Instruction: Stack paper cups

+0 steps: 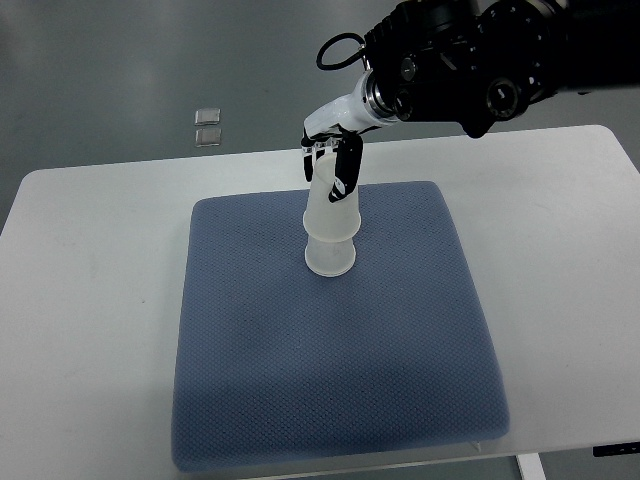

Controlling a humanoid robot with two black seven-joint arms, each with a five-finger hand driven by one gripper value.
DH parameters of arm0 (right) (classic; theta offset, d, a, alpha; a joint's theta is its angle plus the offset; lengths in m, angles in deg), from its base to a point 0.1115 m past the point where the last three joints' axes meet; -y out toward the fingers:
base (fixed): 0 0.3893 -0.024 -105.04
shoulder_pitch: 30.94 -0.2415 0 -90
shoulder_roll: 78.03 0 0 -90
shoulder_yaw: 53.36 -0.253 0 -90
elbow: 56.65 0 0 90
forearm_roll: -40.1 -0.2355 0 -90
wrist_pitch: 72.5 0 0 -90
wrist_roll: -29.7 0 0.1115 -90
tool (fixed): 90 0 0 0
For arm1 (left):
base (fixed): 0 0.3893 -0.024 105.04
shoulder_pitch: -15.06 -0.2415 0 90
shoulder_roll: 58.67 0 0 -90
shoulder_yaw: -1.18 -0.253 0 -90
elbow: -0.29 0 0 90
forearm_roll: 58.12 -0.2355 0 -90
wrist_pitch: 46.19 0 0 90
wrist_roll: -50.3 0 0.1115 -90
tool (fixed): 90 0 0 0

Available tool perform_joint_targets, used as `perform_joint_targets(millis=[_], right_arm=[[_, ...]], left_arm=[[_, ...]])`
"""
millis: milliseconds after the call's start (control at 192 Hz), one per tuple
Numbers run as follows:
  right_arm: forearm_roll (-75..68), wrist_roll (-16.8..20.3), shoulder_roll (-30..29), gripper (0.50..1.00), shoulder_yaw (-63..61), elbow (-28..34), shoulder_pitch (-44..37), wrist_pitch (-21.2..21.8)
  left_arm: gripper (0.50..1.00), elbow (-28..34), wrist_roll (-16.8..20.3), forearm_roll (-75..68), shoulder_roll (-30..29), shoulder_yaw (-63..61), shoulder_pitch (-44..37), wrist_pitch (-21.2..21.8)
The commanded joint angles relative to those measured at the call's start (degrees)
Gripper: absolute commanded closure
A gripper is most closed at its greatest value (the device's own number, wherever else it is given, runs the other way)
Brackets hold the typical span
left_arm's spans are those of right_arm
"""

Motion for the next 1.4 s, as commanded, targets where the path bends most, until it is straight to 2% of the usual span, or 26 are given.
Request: perform_joint_targets(millis=[0,360,589,756,829,928,1142,1283,1393], right_arm=[[0.0,0.0,-0.1,0.777,0.0,-0.1,0.2,0.0],[0.0,0.0,-0.6,0.765,0.1,-1.3,0.3,-0.6],[0.0,-0.1,-1.1,0.724,0.1,-2.5,2.0,-0.6],[0.0,-0.1,-1.1,0.711,0.1,-3.0,2.6,-0.7],[0.0,-0.1,-1.1,0.673,0.1,-3.0,2.6,-0.7],[-0.1,-0.1,-1.1,0.644,0.0,-3.0,2.6,-0.7],[-0.5,-0.1,-1.1,0.64,-0.4,-3.2,2.5,-0.7],[-2.9,-0.4,0.9,0.64,-2.4,-3.3,3.3,-5.5],[-8.8,-1.1,6.1,0.64,-7.4,-3.8,8.2,-11.1]], left_arm=[[0.5,0.0,0.0,0.0,0.0,0.0,0.0,0.0],[0.5,0.0,0.0,0.1,0.0,0.0,0.0,0.0],[0.5,0.0,0.0,0.0,0.0,0.0,0.0,0.0],[0.5,0.0,0.0,0.1,0.0,0.0,0.0,0.0],[0.5,0.0,0.0,0.1,0.0,0.0,0.0,0.0],[0.5,0.0,0.0,0.1,0.0,0.0,0.0,0.0],[0.5,0.0,0.0,0.1,0.0,0.0,0.0,0.0],[0.5,0.0,0.0,0.1,0.0,0.1,0.0,0.0],[0.5,0.0,0.0,0.1,0.0,0.1,0.0,0.0]])
